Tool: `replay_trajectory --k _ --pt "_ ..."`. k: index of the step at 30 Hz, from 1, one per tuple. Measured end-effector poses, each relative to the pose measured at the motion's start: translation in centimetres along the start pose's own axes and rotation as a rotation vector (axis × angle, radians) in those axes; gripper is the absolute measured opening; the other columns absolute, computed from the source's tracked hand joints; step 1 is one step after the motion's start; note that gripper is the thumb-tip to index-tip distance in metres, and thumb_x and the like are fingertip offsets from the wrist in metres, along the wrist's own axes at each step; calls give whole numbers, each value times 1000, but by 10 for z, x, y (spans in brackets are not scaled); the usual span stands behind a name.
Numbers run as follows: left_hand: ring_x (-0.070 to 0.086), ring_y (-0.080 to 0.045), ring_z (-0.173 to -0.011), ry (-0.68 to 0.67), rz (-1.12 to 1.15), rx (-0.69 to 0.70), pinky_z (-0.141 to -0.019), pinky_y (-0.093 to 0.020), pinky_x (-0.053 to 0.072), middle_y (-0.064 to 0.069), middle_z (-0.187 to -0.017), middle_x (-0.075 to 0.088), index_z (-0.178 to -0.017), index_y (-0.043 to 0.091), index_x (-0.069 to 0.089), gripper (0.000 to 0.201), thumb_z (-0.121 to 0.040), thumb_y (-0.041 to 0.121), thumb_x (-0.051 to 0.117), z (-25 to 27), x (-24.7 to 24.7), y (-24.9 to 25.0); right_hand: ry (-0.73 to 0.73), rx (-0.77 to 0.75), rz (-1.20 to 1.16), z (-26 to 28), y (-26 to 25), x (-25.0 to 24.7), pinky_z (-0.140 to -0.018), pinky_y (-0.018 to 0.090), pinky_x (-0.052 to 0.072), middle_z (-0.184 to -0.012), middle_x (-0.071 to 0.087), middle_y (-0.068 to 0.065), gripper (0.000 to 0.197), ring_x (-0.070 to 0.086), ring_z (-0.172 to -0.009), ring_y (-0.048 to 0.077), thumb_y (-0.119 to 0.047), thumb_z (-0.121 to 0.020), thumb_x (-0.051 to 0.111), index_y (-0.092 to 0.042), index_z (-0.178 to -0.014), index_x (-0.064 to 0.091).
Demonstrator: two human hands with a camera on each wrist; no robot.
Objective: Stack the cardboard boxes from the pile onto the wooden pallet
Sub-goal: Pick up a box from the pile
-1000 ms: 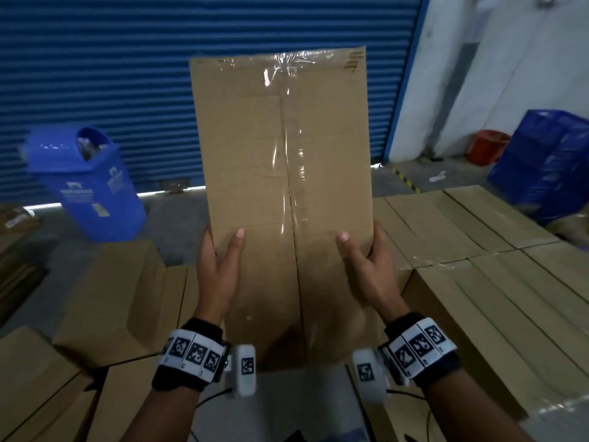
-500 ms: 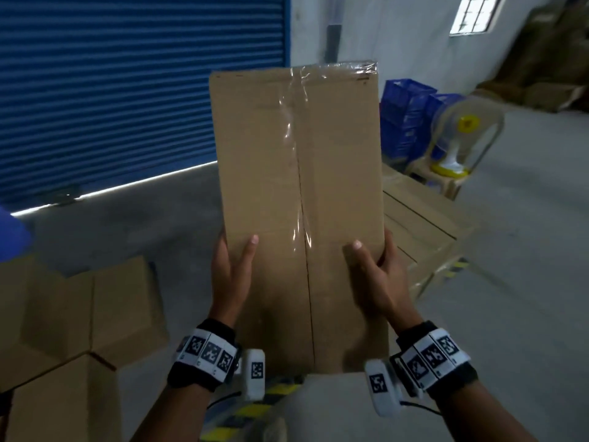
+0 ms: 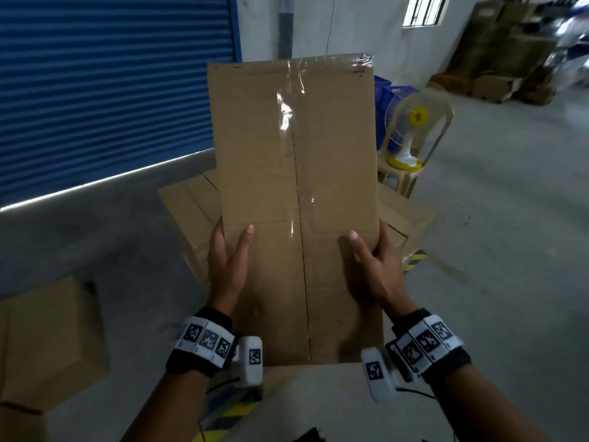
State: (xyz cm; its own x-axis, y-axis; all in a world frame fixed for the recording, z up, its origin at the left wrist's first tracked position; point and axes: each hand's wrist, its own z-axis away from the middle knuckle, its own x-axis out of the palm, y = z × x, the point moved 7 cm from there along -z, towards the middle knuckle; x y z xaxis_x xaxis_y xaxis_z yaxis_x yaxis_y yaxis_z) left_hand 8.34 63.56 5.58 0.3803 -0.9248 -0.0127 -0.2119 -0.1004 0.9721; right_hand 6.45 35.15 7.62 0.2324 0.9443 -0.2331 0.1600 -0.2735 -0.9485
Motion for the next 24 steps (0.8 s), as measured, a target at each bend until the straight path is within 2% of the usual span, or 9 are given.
replay_trajectory --k 3,6,9,11,13,16,18,21,24 --pt "57 0 -115 7 -32 -27 -93 -22 45 10 -133 60 -142 26 51 48 -98 39 62 -17 25 -7 -18 4 14 -33 11 -7 -95 39 50 -129 55 -16 87 55 -109 -5 -69 -79 56 -32 -153 28" --pt "54 6 -115 18 -67 -57 -91 -18 43 14 -132 58 -143 28 49 49 -98 43 59 -31 38 -17 -37 1 5 -60 22 -6 -95 37 51 -132 58 -13 84 57 -111 -4 -68 -82 56 -30 -152 31" --pt "50 2 -125 52 -72 -92 -98 -23 42 15 -143 51 -146 29 46 57 -97 57 54 -44 42 -24 -94 13 -8 -84 34 5 -92 32 51 -133 58 -11 78 57 -111 -3 -63 -84 58 -31 -151 33" --pt "35 3 -130 119 -93 -132 -101 -19 34 21 -146 32 -153 24 36 57 -103 51 44 -50 41 -28 -155 32 -46 -101 42 16 -92 33 52 -132 58 -12 73 59 -111 0 -58 -87 60 -32 -150 33" --pt "31 1 -131 175 -126 -152 -99 -13 29 17 -146 34 -156 20 32 55 -107 46 33 -55 39 -35 -226 33 -84 -120 52 30 -93 36 53 -129 59 -14 69 60 -111 1 -54 -89 61 -34 -149 34" --pt "31 -15 -147 261 -84 -298 -117 -31 26 0 -162 32 -157 21 31 76 -98 69 26 -55 30 -57 -331 25 -131 -144 68 52 -96 43 54 -129 60 -12 66 60 -114 3 -53 -89 61 -31 -147 38" --pt "42 -19 -142 369 -36 -381 -120 -42 30 -1 -155 46 -151 24 43 94 -85 87 25 -50 20 -61 -407 18 -158 -158 75 67 -95 45 54 -135 57 -9 69 58 -119 9 -55 -89 60 -33 -149 34" --pt "61 -13 -117 431 51 -366 -106 -38 44 6 -122 68 -129 29 61 64 -102 66 17 -48 13 -63 -536 53 -237 -175 89 93 -94 40 55 -136 55 -8 71 58 -121 14 -49 -90 63 -33 -150 28" --pt "59 -17 -122 481 63 -420 -110 -41 43 1 -126 67 -140 20 56 71 -101 66 19 -39 5 -73 -637 88 -204 -178 106 120 -93 29 52 -123 57 -20 59 58 -113 3 -39 -94 62 -36 -143 30"
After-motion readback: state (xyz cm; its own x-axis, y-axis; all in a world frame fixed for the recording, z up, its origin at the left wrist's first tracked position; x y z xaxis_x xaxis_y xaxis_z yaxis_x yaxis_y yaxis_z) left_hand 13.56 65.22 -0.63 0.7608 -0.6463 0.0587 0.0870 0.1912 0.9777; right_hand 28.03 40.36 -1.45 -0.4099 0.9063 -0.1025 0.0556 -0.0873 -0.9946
